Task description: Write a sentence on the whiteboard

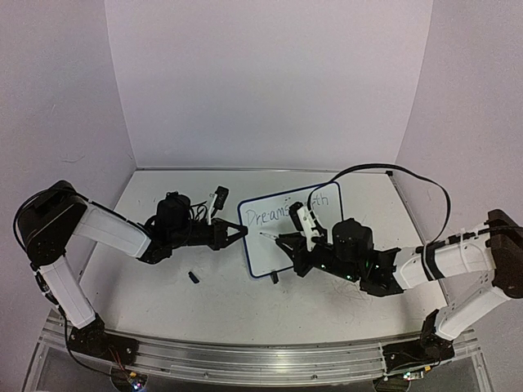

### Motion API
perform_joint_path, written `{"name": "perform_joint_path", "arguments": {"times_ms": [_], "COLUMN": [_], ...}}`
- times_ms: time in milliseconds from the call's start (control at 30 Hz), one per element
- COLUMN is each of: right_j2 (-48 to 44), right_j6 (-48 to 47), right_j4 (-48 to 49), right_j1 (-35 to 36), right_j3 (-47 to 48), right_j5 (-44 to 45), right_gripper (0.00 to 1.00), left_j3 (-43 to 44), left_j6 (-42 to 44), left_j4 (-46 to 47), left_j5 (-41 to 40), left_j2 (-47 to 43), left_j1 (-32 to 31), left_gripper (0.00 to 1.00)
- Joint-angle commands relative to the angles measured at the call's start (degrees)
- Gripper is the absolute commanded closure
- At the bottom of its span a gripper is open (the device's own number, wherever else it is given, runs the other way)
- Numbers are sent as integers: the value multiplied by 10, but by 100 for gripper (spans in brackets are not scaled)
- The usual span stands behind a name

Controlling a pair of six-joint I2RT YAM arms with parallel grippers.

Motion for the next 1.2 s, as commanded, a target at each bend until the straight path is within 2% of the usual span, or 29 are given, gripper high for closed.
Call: {"name": "perform_joint_path", "arguments": {"times_ms": [0,100,567,800,1167], "right_j2": [-2,-8,53,68,92], "right_j6": [-9,-9,-12,3,8], "right_j4": [27,26,10,4,-13], "right_j1": [4,4,13,16,16], "right_j3": [6,2,52,65,84], "right_j5": [10,32,5,61,82], "right_gripper": [100,100,100,100,100], "left_j3": [0,-1,0,1,1], "left_j6": [3,3,7,9,13], "left_j4": [-16,-16,-17,-17,-18], "left_j5": [-20,-21,-16,-15,-14], "left_j2": [-17,-19,-20,-21,-21], "left_j1": [-4,-6,-6,-6,-6], "left_gripper": [100,100,100,100,100]}}
